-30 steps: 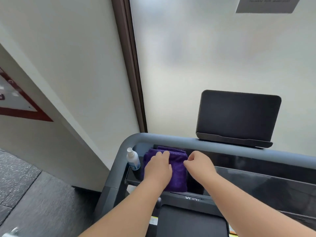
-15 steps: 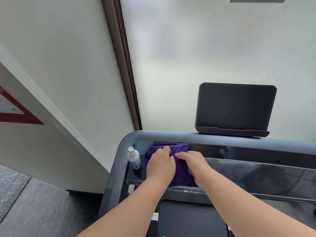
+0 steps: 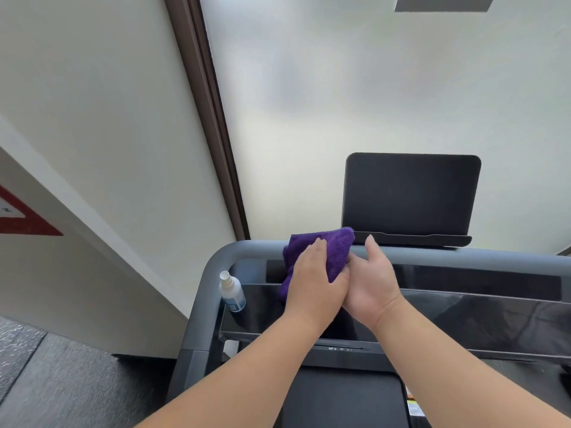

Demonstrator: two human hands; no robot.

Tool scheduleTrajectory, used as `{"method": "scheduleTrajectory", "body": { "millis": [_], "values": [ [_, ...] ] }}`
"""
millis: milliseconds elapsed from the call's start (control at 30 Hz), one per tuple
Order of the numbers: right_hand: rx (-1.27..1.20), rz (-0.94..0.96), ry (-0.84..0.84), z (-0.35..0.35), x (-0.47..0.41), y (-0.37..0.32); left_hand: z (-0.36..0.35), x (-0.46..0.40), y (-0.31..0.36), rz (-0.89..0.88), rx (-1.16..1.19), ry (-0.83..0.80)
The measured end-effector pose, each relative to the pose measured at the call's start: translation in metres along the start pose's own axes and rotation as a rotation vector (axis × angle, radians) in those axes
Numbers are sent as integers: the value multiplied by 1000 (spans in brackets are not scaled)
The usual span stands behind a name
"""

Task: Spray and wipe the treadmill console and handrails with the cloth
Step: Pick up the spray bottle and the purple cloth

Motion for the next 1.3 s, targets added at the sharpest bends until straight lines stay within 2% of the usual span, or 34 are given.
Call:
{"method": "scheduleTrajectory", "body": {
  "millis": [133,267,500,667,733,900,967,1033,1133,1300],
  "values": [
    [-92,22,-39,2,-1,-2,6,-5,10,37,54,62],
    [-177,28,6,4,-3,-2,9,-5,30,-81,62,100],
    [-284,137,73,13,7,-3,-19,14,40,-413,-200,-82],
    [-280,69,72,28,9,4,-19,15,31,-423,-247,-206],
    [-230,36,86,31,7,3,-6,13,29,-467,-223,-100],
    [-187,74,98,30,3,-8,65,16,8,-563,-302,404],
    [-203,82,95,32,-1,-9,96,21,-8,-522,-352,575],
    [-216,74,65,33,-3,-7,117,25,-27,-408,-335,680],
    [-201,46,25,30,-5,-4,128,30,-55,-208,-216,721],
    [-166,28,5,24,-5,0,112,35,-84,-6,-62,611]
  ]
}}
Point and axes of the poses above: each hand's wrist, its own x-axis away from the middle knuckle, its own z-axis out of the back of the hand, y = z × x, the point moved 3 cm from there along -x, towards the middle knuckle, and after that the axes turned 7 degrees about y, right-handed, at the moved point
